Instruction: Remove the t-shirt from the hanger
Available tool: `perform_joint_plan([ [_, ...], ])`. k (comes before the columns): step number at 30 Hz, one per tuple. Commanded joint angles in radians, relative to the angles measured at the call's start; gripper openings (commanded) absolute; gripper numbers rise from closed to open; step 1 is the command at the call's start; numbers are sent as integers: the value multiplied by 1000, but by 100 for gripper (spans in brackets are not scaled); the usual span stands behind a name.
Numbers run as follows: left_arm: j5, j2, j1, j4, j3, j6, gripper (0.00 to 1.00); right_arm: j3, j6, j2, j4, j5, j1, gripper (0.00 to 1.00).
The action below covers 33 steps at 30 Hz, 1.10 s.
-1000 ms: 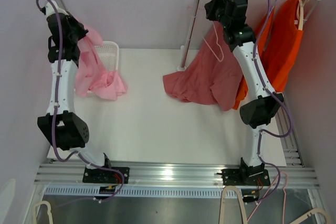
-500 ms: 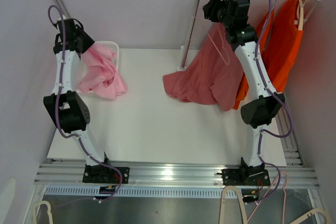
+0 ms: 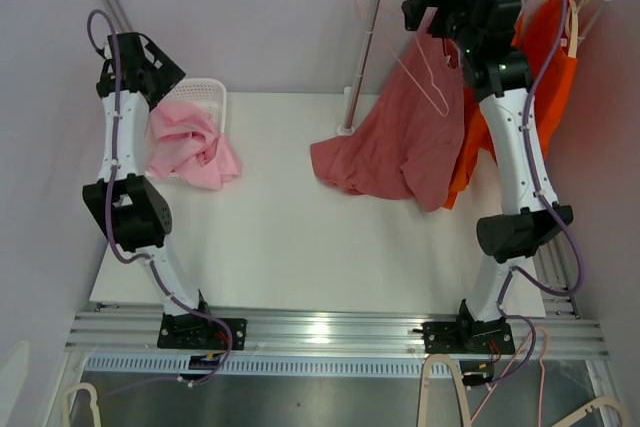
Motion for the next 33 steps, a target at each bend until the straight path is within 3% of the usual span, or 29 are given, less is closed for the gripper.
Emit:
perform_joint_plan([
  [1,-46,-91,-1,-63,115,-10,99,15,-8,-87,-50,-3,-33,100],
  [5,-24,-163,-13,-166,132,-56,100,-12,-28,-136,-84,33,-55,99],
  [8,-17,-313,-58,-27,-81,-54,99,9,-39,-122,-120,69,-76,100],
  [11,-52,-419,-127,41,-173,-32,100,58,-38,-75,-172,106,-107,99],
  [15,-155,-445,-263,6,-117,28,99,100,-34,-13,-209,101,-130,98],
  [19,-152,-499,-363,29,-120,35,99,103,-30,27,-206,90,-145,98],
  [29,-224,-596,-512,113,-156,116,99,132,-15,102,-131,40,-173,95],
  [32,-247,-604,-526,126,-156,136,99,152,-15,122,-130,29,-173,75],
  [33,-250,-604,-529,127,-152,139,100,152,-16,123,-125,27,-173,49],
])
